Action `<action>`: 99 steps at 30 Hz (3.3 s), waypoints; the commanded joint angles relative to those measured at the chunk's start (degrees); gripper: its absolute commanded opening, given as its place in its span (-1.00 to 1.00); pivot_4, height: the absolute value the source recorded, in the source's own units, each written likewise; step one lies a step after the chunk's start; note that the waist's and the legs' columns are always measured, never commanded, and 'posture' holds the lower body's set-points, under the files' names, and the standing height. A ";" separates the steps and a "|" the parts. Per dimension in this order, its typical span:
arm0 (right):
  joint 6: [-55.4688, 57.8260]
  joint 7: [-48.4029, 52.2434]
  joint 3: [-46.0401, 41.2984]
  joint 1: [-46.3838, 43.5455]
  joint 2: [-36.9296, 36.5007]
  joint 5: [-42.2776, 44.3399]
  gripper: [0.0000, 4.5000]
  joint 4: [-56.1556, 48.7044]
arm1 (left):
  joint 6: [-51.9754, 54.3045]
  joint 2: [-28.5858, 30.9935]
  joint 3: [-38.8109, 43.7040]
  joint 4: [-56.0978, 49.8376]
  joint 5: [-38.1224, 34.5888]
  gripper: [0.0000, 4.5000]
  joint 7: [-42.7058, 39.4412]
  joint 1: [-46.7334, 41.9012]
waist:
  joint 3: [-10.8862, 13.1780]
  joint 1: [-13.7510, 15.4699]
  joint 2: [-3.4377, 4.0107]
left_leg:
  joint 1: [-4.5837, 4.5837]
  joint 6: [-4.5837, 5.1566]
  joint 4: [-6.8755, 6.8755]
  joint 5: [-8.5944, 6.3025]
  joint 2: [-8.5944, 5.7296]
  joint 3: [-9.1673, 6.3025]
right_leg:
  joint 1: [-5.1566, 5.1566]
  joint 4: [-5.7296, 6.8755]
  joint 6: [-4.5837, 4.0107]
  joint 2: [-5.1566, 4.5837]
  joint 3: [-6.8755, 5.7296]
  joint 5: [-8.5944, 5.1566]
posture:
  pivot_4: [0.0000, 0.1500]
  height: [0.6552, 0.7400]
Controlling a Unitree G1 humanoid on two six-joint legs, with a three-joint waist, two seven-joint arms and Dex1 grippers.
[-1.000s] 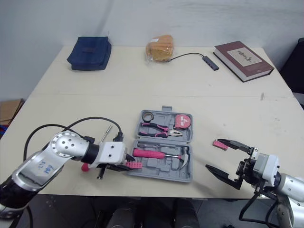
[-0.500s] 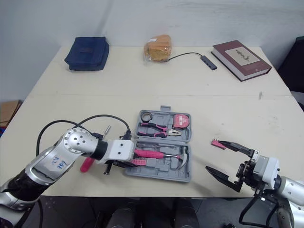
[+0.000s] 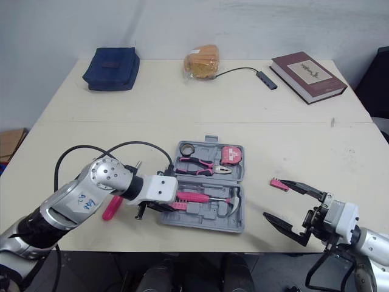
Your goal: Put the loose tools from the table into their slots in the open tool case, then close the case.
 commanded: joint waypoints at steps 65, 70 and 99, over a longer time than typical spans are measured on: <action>1.01 -1.42 -0.56 -1.25 0.11 -0.41 1.00 0.06 | -25.14 -2.44 7.67 16.35 0.88 -0.99 0.25 16.03 | -0.46 -0.21 0.48 | 0.67 0.16 -0.06 -0.23 0.19 0.27 | 0.35 0.07 -0.12 0.31 0.38 -0.06 | 1.00 1.00; 0.60 -1.21 -1.33 -1.48 -0.06 -0.45 1.00 0.97 | -26.45 -5.43 10.88 17.60 -1.23 -0.99 2.84 16.50 | -0.66 0.59 0.74 | 0.81 0.27 -0.05 -0.31 0.23 0.36 | 0.45 0.08 -0.06 0.19 0.47 -0.04 | 1.00 1.00; -11.92 -11.48 -23.34 6.52 -7.90 -10.84 1.00 48.99 | -46.16 0.60 72.11 52.30 -23.36 0.99 14.38 43.60 | -0.15 -1.72 -0.17 | 0.71 0.05 -0.48 -0.74 0.25 0.65 | 0.11 -0.16 -0.07 -0.58 0.28 -0.07 | 1.00 1.00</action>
